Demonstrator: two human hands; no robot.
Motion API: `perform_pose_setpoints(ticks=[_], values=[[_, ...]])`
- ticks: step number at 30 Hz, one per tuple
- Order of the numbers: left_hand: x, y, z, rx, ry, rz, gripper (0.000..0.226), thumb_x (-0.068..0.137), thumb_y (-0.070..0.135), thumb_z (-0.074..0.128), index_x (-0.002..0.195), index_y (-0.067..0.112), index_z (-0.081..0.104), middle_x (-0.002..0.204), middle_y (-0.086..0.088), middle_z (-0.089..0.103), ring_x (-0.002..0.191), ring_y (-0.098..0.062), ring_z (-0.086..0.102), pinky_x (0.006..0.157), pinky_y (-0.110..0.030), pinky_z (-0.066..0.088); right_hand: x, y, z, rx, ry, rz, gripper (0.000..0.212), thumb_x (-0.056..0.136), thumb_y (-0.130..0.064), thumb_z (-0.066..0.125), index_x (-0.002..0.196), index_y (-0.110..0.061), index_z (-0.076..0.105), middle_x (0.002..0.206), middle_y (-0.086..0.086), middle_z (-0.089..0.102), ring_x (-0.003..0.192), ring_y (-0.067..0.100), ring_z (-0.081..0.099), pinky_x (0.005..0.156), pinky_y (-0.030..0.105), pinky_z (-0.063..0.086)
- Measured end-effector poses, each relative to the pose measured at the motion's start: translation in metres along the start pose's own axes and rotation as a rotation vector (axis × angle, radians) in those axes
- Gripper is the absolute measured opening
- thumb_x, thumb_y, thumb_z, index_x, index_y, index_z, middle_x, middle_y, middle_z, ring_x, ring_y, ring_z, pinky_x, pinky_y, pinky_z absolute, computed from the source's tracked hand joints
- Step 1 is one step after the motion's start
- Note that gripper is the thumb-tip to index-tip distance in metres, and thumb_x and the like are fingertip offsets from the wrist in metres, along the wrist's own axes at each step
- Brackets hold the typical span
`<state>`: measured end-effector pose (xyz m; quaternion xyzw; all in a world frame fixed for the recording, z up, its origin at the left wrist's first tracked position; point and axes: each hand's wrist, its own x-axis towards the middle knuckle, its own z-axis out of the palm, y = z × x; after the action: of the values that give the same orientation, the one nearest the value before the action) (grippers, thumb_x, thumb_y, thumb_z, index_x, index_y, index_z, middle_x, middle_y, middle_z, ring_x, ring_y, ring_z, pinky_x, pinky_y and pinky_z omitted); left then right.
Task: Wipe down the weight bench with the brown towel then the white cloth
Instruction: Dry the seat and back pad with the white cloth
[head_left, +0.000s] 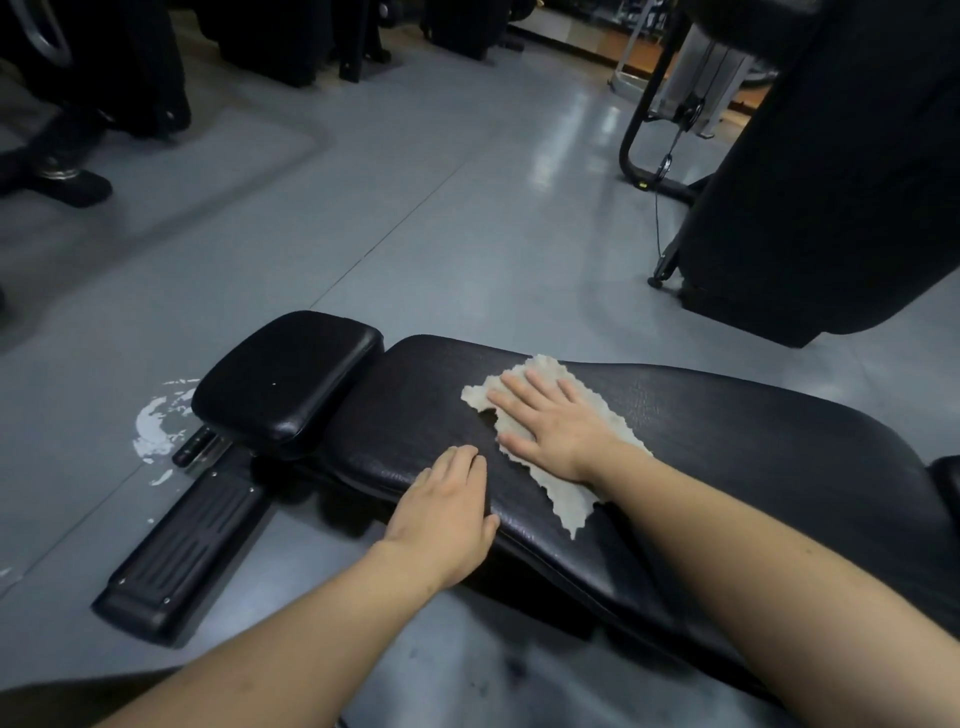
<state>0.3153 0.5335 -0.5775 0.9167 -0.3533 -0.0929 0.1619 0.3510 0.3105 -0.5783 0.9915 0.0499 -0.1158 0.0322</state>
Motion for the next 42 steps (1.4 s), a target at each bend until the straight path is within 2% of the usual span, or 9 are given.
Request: perform_pose_setpoints(ticks=[5,11,15,19,22,28,33,38,42], values=[[0.002,-0.002,0.002,-0.005,0.005,0.002,0.068,0.101,0.044,0.046,0.154,0.009,0.021,0.159,-0.004,0.018,0.151,-0.019,0.013,0.122,-0.033,0.019,0.035,0.005,-0.003,0.072,0.001,0.253,0.066,0.099,-0.066,0.019,0.159,-0.041,0.008,0.169,-0.009,-0.003,0.155,0.021,-0.007,0.123,0.052,-0.001],[0.0,-0.009,0.002,-0.038,-0.017,0.027,0.073,0.102,0.04,0.048,0.158,0.011,0.013,0.165,-0.002,0.011,0.154,-0.019,0.005,0.125,-0.032,0.011,0.048,0.004,-0.004,0.106,0.001,0.401,0.067,0.1,-0.064,0.016,0.16,-0.036,0.003,0.17,-0.002,-0.001,0.156,0.026,-0.005,0.123,0.055,-0.003],[-0.003,-0.015,0.003,-0.048,-0.027,0.047,0.072,0.101,0.037,0.05,0.158,0.012,0.013,0.167,-0.001,0.008,0.154,-0.018,0.003,0.125,-0.031,0.009,0.037,-0.007,0.002,0.083,0.014,0.335,0.067,0.101,-0.062,0.013,0.161,-0.033,0.004,0.17,0.0,-0.006,0.155,0.028,-0.008,0.122,0.057,-0.003],[-0.002,-0.014,0.003,-0.049,-0.044,0.042,0.074,0.101,0.037,0.051,0.158,0.01,0.013,0.166,-0.003,0.007,0.154,-0.019,0.004,0.125,-0.032,0.01,0.013,-0.025,0.004,0.037,0.013,0.22,0.089,0.08,-0.069,-0.01,0.161,-0.033,0.003,0.17,-0.002,-0.007,0.155,0.027,-0.009,0.122,0.056,0.0],[-0.005,-0.015,-0.002,-0.065,-0.062,0.033,0.07,0.1,0.036,0.051,0.157,0.012,0.017,0.164,-0.002,0.009,0.153,-0.018,0.008,0.123,-0.031,0.015,-0.006,-0.039,0.007,0.007,0.011,0.13,0.091,0.079,-0.068,-0.013,0.161,-0.034,0.004,0.17,-0.004,-0.006,0.155,0.024,-0.01,0.123,0.054,-0.001],[-0.014,-0.031,-0.016,-0.083,0.054,-0.05,0.036,0.098,0.035,0.052,0.129,0.019,0.045,0.133,0.005,0.036,0.125,-0.016,0.04,0.101,-0.032,0.043,-0.044,-0.062,0.011,0.026,-0.002,-0.068,0.084,0.084,-0.067,-0.006,0.161,-0.035,0.004,0.169,-0.007,-0.008,0.154,0.019,-0.015,0.122,0.049,-0.011],[-0.008,-0.027,-0.023,-0.131,0.221,-0.014,0.024,0.096,0.029,0.049,0.119,0.021,0.048,0.122,0.008,0.042,0.114,-0.012,0.044,0.093,-0.031,0.047,-0.062,-0.063,0.008,0.248,0.017,-0.204,0.078,0.09,-0.068,0.026,0.16,-0.037,0.016,0.169,-0.014,0.001,0.155,0.01,-0.008,0.123,0.042,-0.014],[0.001,0.003,-0.017,-0.153,0.203,0.072,0.041,0.099,0.034,0.046,0.14,0.027,0.041,0.137,0.01,0.038,0.128,-0.011,0.037,0.101,-0.031,0.041,-0.091,-0.02,-0.019,0.297,0.236,-0.043,0.066,0.093,-0.063,0.025,0.151,-0.036,0.041,0.165,-0.019,0.016,0.153,0.001,0.001,0.125,0.041,-0.007],[0.009,0.024,-0.006,-0.144,0.127,0.042,0.047,0.103,0.041,0.04,0.148,0.025,0.035,0.156,0.007,0.025,0.145,-0.012,0.02,0.115,-0.028,0.023,-0.133,0.044,-0.012,0.137,0.18,0.229,0.08,0.089,-0.074,0.007,0.154,-0.038,0.033,0.167,-0.017,0.013,0.154,0.006,-0.001,0.125,0.042,-0.005]])
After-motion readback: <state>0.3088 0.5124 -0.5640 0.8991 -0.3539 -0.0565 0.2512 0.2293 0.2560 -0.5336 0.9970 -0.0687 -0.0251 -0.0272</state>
